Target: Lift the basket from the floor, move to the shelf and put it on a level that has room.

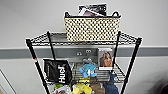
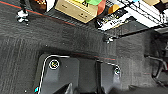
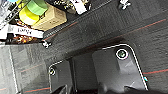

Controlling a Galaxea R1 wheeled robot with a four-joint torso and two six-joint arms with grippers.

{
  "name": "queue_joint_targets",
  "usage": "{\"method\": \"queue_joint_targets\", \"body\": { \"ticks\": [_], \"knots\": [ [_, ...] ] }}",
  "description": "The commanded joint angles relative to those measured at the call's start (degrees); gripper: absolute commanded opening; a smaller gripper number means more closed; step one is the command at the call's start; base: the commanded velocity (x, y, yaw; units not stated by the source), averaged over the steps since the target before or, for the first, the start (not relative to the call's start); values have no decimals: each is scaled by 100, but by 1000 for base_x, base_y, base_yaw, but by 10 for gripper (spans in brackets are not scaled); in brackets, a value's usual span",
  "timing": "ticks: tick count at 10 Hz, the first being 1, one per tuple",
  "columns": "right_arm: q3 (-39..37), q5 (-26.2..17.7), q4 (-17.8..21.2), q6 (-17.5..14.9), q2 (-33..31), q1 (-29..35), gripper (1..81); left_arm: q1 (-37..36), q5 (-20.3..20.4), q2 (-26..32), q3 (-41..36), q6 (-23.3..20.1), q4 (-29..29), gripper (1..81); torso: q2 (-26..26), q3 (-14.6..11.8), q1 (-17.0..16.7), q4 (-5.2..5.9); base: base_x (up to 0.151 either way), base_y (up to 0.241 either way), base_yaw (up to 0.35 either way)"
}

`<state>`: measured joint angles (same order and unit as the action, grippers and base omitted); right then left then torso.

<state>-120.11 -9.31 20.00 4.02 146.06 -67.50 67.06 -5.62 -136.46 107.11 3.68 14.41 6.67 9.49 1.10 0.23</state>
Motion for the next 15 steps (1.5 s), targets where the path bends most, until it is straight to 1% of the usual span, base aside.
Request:
{"method": "queue_joint_targets", "body": {
  "ticks": [1, 2, 5, 6, 8, 9, 10, 13, 15],
  "knots": [
    [-378, -220, -5, -234, 232, 92, 811, -146, -273, -144, 204, -43, -245, 811, 0, 0, 0, 0, 0, 0, 0],
    [-512, -211, 3, -297, 339, -14, 811, -40, -264, -294, 329, -43, -439, 811, 0, 0, 0, 0, 0, 0, 0],
    [-1072, 26, -5, -454, 760, -374, 811, 277, -273, -1077, 1427, -43, -632, 811, 5, -2, -4, 0, 0, 0, 0],
    [-1382, 26, -5, -569, 963, -471, 811, 373, -273, -1288, 1717, -43, -685, 811, 5, -5, -4, 0, 0, 0, 0],
    [-2109, 122, -14, -648, 1401, -691, 811, 515, -273, -1612, 2208, -43, -826, 811, 6, -6, -6, 0, 0, 0, 0],
    [-2314, 149, -5, -745, 1543, -778, 811, 584, -273, -1762, 2447, -43, -878, 811, 6, -6, -9, 0, 0, 0, 0],
    [-2428, 262, -5, -780, 1657, -875, 811, 646, -273, -1980, 2787, -43, -983, 811, 6, -9, -9, 0, 0, 0, 0],
    [-2673, 596, -66, -851, 1911, -1112, 811, 787, -273, -2421, 3526, -43, -1054, 811, 9, -11, -13, 0, 0, 0, 0],
    [-3181, 905, -180, -851, 2271, -1280, 811, 849, -273, -2579, 3842, -43, -1089, 811, 9, -13, -13, 0, 0, 0, 0]
  ]
}}
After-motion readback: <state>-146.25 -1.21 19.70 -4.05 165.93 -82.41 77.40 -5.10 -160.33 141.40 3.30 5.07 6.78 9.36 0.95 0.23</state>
